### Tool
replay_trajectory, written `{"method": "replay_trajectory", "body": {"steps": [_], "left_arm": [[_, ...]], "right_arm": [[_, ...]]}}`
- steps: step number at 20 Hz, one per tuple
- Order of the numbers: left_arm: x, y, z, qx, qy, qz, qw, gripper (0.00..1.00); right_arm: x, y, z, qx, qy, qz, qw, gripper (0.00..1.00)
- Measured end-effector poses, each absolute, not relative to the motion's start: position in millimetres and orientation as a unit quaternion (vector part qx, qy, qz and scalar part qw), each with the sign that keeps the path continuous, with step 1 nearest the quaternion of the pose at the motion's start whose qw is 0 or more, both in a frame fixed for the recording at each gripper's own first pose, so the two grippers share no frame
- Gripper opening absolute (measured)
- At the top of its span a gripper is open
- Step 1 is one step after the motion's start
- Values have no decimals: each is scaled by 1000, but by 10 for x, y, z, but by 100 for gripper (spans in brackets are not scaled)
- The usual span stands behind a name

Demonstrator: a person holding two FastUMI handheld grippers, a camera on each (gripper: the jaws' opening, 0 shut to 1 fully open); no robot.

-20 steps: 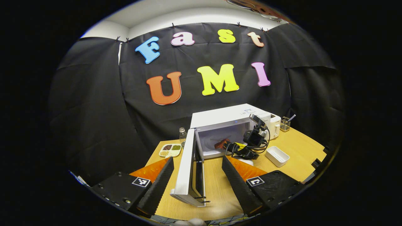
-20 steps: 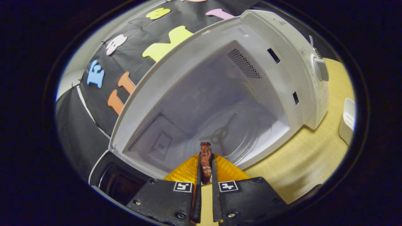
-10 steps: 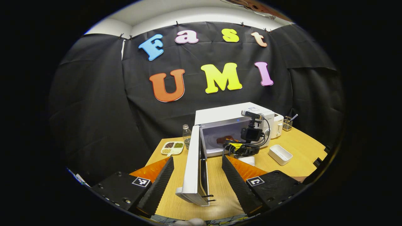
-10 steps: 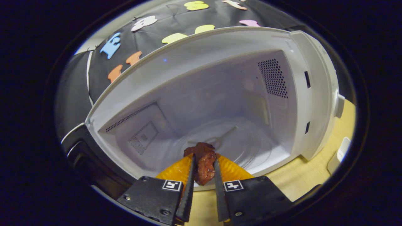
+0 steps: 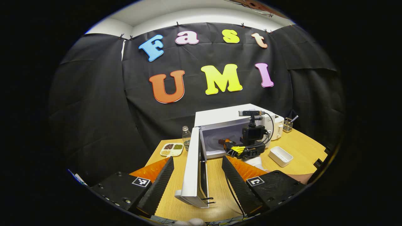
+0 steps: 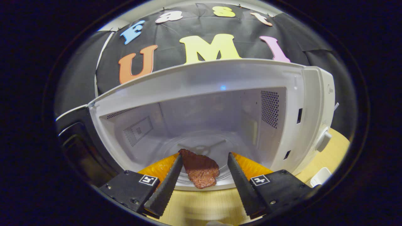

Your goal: Open the microwave oven with the left hand, put the food in, and close the microwave oven.

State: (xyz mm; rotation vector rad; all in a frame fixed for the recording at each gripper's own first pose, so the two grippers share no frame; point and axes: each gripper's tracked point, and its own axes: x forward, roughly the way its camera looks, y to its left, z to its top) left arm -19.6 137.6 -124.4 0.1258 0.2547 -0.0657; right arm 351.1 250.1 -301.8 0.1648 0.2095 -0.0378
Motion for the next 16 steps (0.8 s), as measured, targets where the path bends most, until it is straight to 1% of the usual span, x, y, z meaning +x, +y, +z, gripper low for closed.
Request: {"method": "replay_trajectory", "body": {"steps": [6, 8, 9, 10, 12, 13, 14, 15, 16], "left_arm": [[-205, 1554, -1165, 56, 110, -15, 992, 95], [-231, 1651, -1146, 55, 104, -6, 993, 95], [-246, 1726, -1140, 56, 101, 1, 993, 95], [-260, 1804, -1128, 57, 98, 9, 994, 95], [-308, 1974, -1184, 59, 98, 24, 993, 95], [-333, 2063, -1222, 60, 100, 32, 993, 88], [-355, 2145, -1282, 60, 104, 39, 992, 95], [-375, 2218, -1334, 60, 109, 45, 991, 95], [-381, 2267, -1404, 59, 114, 51, 990, 95]], "right_arm": [[2956, 2295, -2278, 40, 70, 12, 997, 93], [2724, 2221, -2069, 21, 70, 27, 997, 94], [2575, 2158, -1969, 6, 70, 29, 997, 93], [2437, 2079, -1874, -4, 71, 31, 997, 100], [2122, 1928, -1758, -4, 80, 34, 996, 100], [1963, 1840, -1697, -3, 86, 33, 996, 95], [1818, 1717, -1631, -5, 91, 27, 995, 100], [1673, 1618, -1590, -8, 96, 25, 995, 100], [1547, 1535, -1571, -11, 103, 23, 994, 94]]}}
